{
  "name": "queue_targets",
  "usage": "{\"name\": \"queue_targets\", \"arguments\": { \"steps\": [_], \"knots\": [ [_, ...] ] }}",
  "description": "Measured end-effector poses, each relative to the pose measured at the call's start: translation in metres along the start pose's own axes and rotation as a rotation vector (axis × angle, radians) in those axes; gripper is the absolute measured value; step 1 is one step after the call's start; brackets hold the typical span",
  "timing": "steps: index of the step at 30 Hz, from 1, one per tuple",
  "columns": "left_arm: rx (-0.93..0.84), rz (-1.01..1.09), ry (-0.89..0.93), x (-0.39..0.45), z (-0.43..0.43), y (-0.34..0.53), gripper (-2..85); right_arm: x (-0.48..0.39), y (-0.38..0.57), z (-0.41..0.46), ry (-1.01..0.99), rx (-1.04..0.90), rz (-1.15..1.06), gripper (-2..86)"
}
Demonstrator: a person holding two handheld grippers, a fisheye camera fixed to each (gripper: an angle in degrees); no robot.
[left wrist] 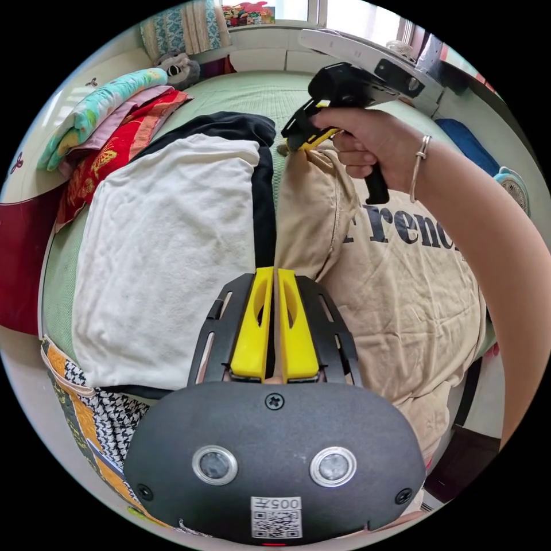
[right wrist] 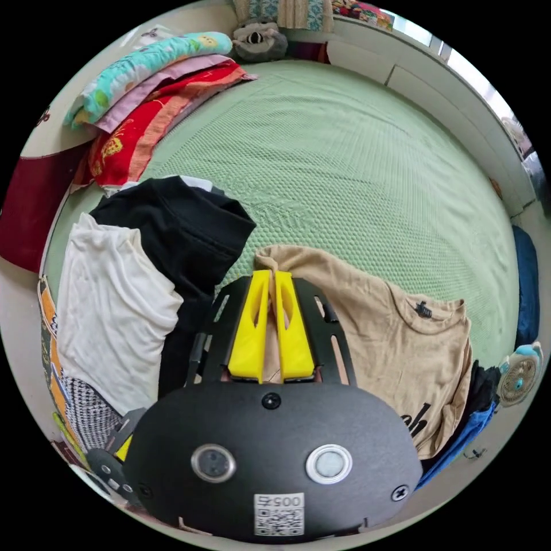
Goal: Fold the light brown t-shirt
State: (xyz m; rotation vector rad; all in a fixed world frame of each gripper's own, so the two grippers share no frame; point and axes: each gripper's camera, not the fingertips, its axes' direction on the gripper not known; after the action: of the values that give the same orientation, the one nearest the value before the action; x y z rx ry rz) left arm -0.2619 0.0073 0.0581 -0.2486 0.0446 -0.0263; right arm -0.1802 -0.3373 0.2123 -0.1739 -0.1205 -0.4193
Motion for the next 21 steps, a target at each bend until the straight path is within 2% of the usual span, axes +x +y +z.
{"name": "queue_targets", "arguments": {
  "steps": [3,7,9,16,21],
  "knots": [
    [0.029,-0.003,-0.017,0.006,0.001,0.003,1.7,0.013,-0.006,-0.015,-0.088,0.065,0.100,-1.2],
    [0.014,-0.006,-0.037,0.016,0.008,0.001,1.0,0.020,-0.008,0.011,-0.073,-0.051,0.157,-1.3],
    [0.015,-0.006,-0.040,0.020,0.008,0.002,0.9,0.020,0.000,0.010,-0.081,-0.035,0.170,-1.2],
    [0.060,-0.014,-0.017,0.041,-0.017,0.019,2.7,0.044,0.049,-0.073,-0.191,0.047,0.153,-1.1],
    [0.075,0.013,-0.029,0.068,-0.039,0.031,3.6,0.052,0.108,-0.126,-0.162,0.100,0.107,-1.2]
  ]
}}
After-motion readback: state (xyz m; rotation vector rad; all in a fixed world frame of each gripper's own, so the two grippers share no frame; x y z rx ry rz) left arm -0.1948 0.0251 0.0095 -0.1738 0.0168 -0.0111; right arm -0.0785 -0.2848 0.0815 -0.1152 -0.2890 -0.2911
